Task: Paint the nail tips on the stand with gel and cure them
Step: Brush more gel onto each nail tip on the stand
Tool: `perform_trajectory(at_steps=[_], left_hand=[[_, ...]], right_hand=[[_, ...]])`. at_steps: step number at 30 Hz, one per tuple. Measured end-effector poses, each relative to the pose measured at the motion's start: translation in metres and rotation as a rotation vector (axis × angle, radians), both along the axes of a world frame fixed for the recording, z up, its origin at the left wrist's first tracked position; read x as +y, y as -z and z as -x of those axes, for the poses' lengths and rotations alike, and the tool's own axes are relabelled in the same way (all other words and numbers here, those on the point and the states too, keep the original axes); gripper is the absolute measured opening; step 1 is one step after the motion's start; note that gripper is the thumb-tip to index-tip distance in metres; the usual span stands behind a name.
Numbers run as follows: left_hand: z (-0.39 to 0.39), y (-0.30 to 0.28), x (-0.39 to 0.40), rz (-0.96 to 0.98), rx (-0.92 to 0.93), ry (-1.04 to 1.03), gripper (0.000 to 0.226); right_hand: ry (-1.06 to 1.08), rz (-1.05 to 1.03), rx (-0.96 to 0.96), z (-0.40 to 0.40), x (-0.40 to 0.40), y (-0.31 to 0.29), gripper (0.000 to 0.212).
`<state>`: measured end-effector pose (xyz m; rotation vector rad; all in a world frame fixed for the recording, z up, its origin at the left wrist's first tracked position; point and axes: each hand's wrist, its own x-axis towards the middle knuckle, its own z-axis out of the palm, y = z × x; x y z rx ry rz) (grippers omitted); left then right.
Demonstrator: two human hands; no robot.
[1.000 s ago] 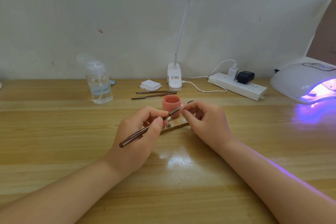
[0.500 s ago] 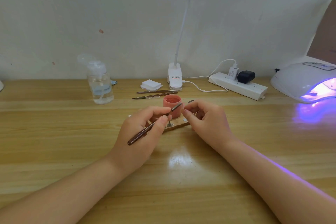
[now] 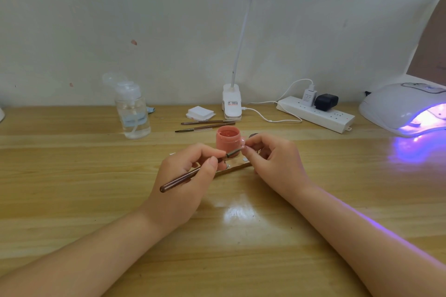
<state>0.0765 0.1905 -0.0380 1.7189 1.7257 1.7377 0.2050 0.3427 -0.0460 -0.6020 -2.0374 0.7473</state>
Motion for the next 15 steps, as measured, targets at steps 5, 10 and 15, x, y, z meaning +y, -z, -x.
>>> perform_trajectory(at_steps=[5, 10, 15], left_hand=[[-0.0010, -0.0017, -0.0011, -0.061, -0.020, -0.030, 0.016], [-0.0010, -0.0003, 0.0009, 0.010, -0.070, -0.008, 0.017], [-0.0011, -0.0006, -0.0012, -0.041, -0.097, 0.001, 0.018]], right_hand=[[0.004, -0.002, -0.007, -0.0003, -0.0005, -0.0004, 0.026], [-0.003, 0.008, -0.008, 0.0004, 0.0012, 0.0013, 0.019], [-0.002, -0.009, 0.002, 0.0008, 0.0022, 0.0021, 0.020]])
